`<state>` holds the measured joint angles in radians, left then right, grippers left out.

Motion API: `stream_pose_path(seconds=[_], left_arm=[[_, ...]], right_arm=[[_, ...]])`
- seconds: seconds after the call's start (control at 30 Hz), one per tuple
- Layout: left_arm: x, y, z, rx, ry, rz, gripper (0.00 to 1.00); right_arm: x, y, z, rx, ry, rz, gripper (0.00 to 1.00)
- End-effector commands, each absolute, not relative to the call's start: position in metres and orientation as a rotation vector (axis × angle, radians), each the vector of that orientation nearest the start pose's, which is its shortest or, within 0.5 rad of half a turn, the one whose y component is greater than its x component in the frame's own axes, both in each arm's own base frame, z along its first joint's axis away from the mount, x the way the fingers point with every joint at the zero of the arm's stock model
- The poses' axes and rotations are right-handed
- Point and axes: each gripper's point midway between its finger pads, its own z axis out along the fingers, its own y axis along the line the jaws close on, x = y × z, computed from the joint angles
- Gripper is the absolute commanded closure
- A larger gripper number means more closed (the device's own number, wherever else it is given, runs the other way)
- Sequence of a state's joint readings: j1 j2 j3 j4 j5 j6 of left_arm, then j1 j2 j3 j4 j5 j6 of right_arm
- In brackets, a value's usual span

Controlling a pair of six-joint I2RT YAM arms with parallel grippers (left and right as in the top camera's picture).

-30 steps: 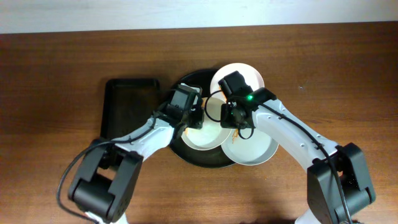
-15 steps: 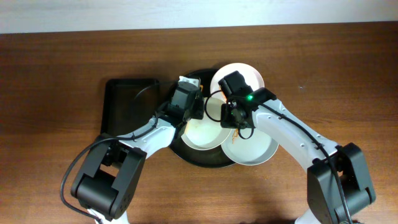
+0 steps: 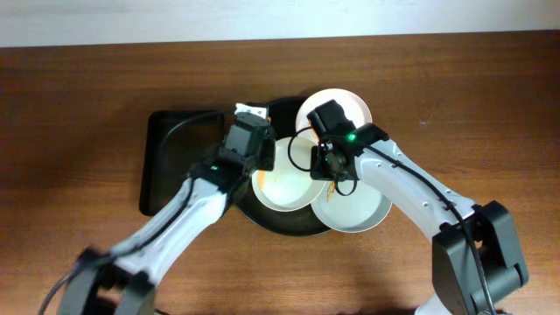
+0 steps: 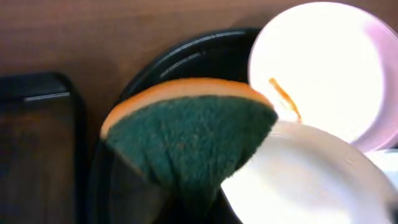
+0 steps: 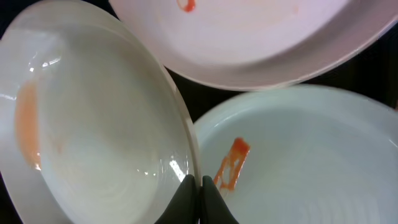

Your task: Clean dirty plates on tray and stack at the side

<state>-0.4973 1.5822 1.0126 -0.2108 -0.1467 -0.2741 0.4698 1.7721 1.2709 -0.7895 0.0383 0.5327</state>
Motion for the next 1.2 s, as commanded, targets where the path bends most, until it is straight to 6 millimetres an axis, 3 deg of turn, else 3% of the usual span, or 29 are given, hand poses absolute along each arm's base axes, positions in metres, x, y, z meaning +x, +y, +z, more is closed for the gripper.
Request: stream_pose_path(seconds=[0.0,0.13,0.23,0.33,0.4,0.53,0.67,0.77,0.97,1.17], left_arm=[[0.376,-0.183,0.161,0.19,2.319,-0.289,1.0],[0.357,-0.156,0.208,0.121,2.252,-0.303,1.0],[0.343,-0.129,0.232,0.06,2.222,-0.289,1.0],[0.335,-0.097,0.239,-0.025,2.227,-0.244,1.0],[0.331,-0.073,0.229,-0.129,2.276,-0.213,1.0],[0.321,-0.057,0.204,-0.212,2.401,-0.269,1.0],[0.323,-0.048,0.183,-0.273,2.478,-0.325,1.0],[0.326,-0.049,0.159,-0.288,2.564,-0.37,1.0],[0.327,-0.062,0.124,-0.229,2.687,-0.446,1.0],[0.329,-0.078,0.13,-0.183,2.667,-0.571,1.0]], right_arm=[[0.36,0.177,0.079,-0.083,2.801,0.172,0.96],[0.374,0.196,0.112,-0.112,2.697,0.376,0.96],[0.383,0.193,0.137,-0.345,2.569,0.313,0.96],[0.391,0.176,0.161,-0.335,2.487,0.174,0.96],[0.398,0.159,0.181,-0.313,2.41,0.052,0.96],[0.403,0.152,0.206,-0.358,2.303,-0.101,0.96],[0.403,0.164,0.234,-0.442,2.13,-0.382,0.96],[0.39,0.18,0.266,-0.425,1.971,-0.595,0.96],[0.367,0.203,0.28,-0.435,1.886,-0.67,0.96],[0.367,0.202,0.282,-0.42,1.878,-0.681,0.96]])
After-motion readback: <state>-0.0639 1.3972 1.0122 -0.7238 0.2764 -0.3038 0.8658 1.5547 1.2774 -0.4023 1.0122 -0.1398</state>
